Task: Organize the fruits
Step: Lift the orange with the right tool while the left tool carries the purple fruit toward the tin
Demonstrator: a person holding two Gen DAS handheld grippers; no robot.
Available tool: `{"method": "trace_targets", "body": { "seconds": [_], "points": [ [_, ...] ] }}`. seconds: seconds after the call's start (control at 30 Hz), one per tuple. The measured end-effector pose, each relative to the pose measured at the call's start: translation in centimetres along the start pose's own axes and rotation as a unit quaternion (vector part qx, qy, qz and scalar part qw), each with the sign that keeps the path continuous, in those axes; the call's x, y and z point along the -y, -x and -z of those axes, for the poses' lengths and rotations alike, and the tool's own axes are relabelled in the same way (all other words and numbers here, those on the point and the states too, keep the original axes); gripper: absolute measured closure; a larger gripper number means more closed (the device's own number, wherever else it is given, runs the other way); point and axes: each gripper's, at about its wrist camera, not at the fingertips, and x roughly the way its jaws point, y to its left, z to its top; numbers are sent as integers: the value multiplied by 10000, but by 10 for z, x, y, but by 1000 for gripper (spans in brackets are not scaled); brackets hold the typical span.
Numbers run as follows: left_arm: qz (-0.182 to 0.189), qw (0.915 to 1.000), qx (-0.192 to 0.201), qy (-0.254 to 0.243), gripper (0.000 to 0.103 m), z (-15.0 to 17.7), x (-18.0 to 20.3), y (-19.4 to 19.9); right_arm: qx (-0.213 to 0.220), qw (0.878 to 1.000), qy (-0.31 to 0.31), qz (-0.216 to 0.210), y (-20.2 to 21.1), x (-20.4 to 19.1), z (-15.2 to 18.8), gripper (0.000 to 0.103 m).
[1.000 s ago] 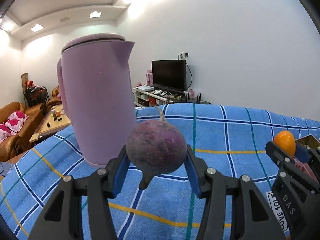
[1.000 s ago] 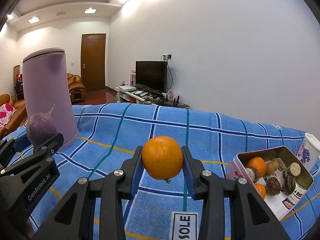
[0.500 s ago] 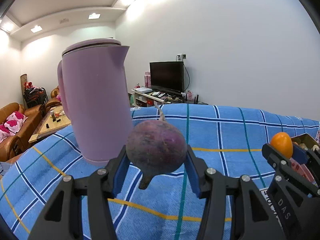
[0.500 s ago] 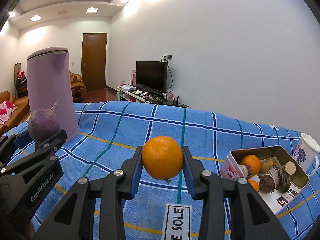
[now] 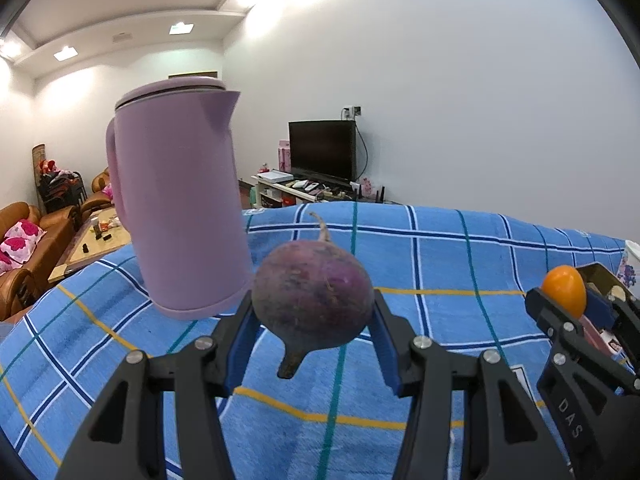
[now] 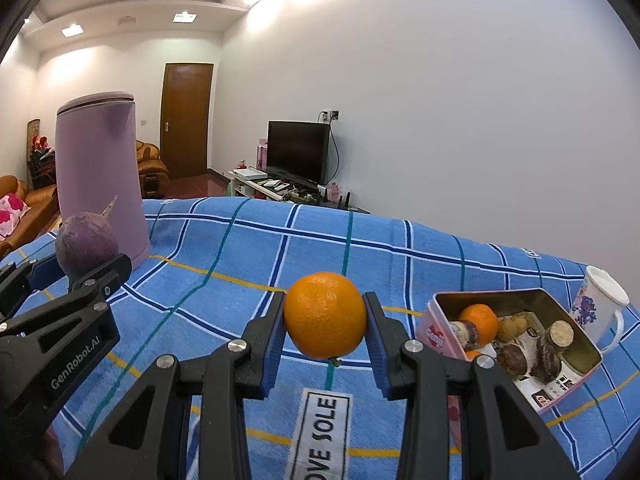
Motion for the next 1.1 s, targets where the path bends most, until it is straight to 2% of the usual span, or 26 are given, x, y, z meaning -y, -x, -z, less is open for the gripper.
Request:
{"method": "trace_targets", "body": {
  "seconds": [0.73, 1.1],
  "points": [
    [379, 9992, -97, -83, 48, 7, 38, 16, -8, 9996, -96, 280, 17, 49, 11, 64],
    [623, 9980, -86, -89, 48, 4, 61, 24, 130, 9988, -121, 450, 27, 74, 13, 64]
  ]
}}
